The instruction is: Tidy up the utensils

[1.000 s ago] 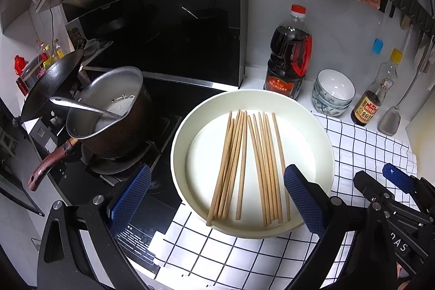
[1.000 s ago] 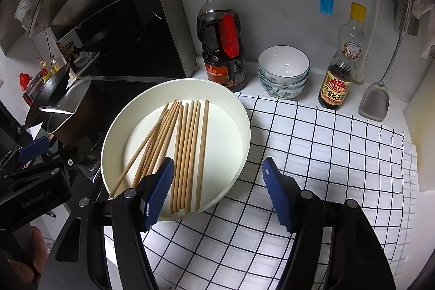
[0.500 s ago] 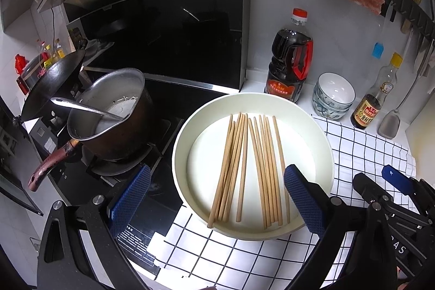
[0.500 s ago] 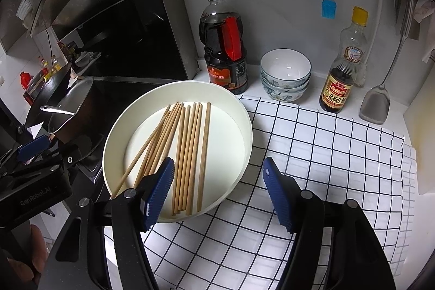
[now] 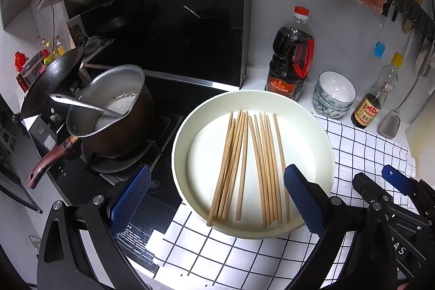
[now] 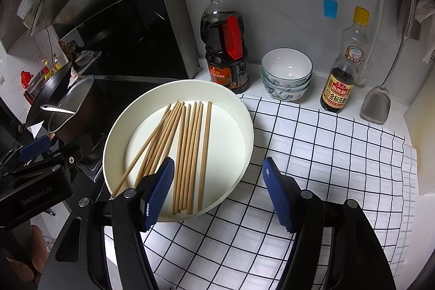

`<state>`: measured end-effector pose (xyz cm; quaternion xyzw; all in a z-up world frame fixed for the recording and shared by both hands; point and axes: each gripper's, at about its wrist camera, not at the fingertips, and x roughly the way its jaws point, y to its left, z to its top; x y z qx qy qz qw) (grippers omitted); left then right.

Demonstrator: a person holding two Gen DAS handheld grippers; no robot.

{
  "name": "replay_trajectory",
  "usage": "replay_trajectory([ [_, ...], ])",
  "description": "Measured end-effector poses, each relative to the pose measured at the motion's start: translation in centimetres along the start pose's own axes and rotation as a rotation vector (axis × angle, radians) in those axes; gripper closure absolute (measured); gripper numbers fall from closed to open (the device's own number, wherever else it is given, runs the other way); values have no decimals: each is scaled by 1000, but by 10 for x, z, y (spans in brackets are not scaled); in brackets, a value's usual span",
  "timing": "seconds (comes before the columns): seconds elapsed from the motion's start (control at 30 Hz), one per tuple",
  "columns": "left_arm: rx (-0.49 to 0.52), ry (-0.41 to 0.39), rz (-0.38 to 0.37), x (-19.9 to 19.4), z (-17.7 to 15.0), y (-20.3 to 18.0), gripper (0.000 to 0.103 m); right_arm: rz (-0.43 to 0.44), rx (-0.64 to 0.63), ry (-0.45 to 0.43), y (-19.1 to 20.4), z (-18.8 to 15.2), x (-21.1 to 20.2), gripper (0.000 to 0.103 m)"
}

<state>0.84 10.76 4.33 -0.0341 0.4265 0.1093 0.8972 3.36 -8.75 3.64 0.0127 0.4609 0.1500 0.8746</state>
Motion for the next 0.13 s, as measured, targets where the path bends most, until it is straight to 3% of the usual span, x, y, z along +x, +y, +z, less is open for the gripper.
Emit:
replay_trajectory([
  [0.13,-8,0,-8,0,0,1,6,2,-2,0,0,-1,0,39],
])
